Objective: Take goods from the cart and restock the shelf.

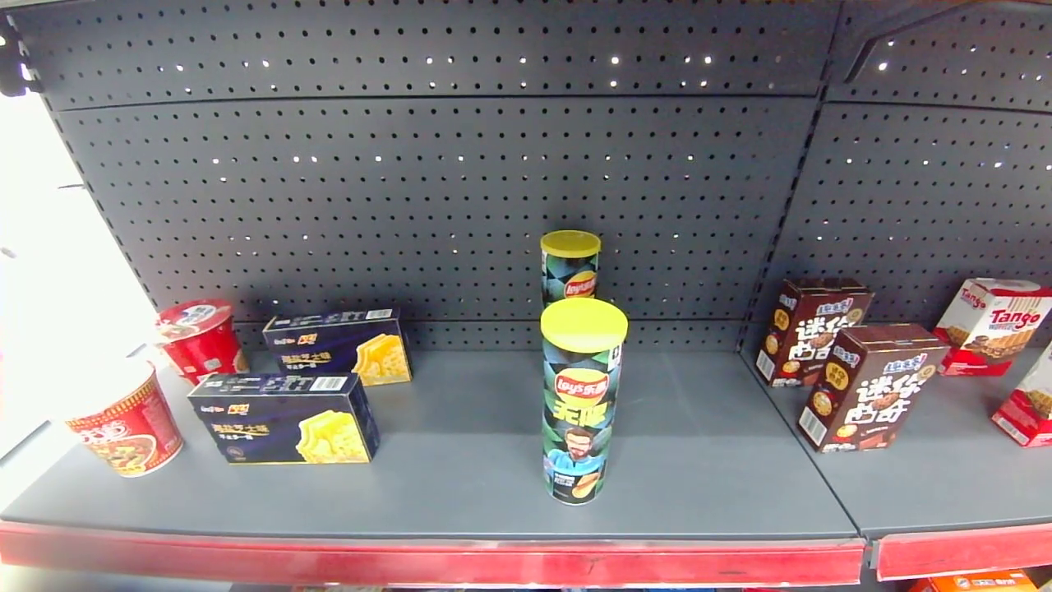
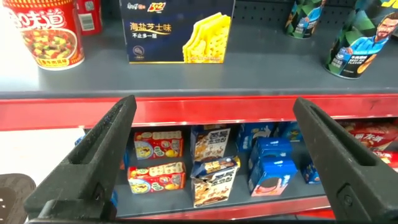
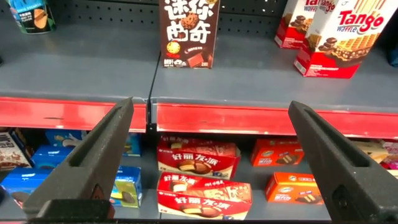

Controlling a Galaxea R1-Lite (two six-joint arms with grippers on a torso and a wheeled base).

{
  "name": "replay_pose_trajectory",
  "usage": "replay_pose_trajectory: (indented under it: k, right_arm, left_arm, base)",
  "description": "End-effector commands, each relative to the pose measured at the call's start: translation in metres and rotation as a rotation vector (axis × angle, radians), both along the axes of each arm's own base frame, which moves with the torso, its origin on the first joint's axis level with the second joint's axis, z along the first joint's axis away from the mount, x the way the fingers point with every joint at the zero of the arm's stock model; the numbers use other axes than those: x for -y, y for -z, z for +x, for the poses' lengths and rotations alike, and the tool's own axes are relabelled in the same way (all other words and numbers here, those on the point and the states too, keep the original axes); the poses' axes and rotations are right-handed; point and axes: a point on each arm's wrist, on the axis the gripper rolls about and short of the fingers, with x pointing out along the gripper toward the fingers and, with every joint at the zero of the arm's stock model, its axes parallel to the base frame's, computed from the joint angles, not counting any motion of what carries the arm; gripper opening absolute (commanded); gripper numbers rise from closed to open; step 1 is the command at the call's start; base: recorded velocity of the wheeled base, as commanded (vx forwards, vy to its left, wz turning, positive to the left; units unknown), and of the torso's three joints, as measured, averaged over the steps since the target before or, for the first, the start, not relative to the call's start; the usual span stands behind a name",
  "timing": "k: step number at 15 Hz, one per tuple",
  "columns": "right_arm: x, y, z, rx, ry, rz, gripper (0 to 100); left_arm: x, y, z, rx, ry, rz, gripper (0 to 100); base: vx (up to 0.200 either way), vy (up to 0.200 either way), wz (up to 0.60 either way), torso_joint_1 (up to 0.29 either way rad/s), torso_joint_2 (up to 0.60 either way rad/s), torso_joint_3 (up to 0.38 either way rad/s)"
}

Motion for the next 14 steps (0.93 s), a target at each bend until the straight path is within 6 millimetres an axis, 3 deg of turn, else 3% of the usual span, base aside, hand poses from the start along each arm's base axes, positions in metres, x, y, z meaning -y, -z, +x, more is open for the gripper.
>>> replay_pose_trajectory:
  k: [1, 14]
  right_arm:
    - [0.0000, -0.0001, 0.0001, -0.001, 0.000, -0.001, 100]
    - [-0.0002, -0.0002, 0.0001, 0.001, -0.011, -0.003, 100]
  left_arm:
    - [0.0005, 0.0002, -0.0001, 0.000, 0.021, 0.000, 100]
    - [0.0007, -0.0003, -0.0002, 0.002, 0.030, 0.003, 100]
  base:
    - [0.000, -0.200, 0.00, 0.007, 0.00, 0.002]
    - [0.000, 0.000, 0.00, 0.000, 0.00, 0.000]
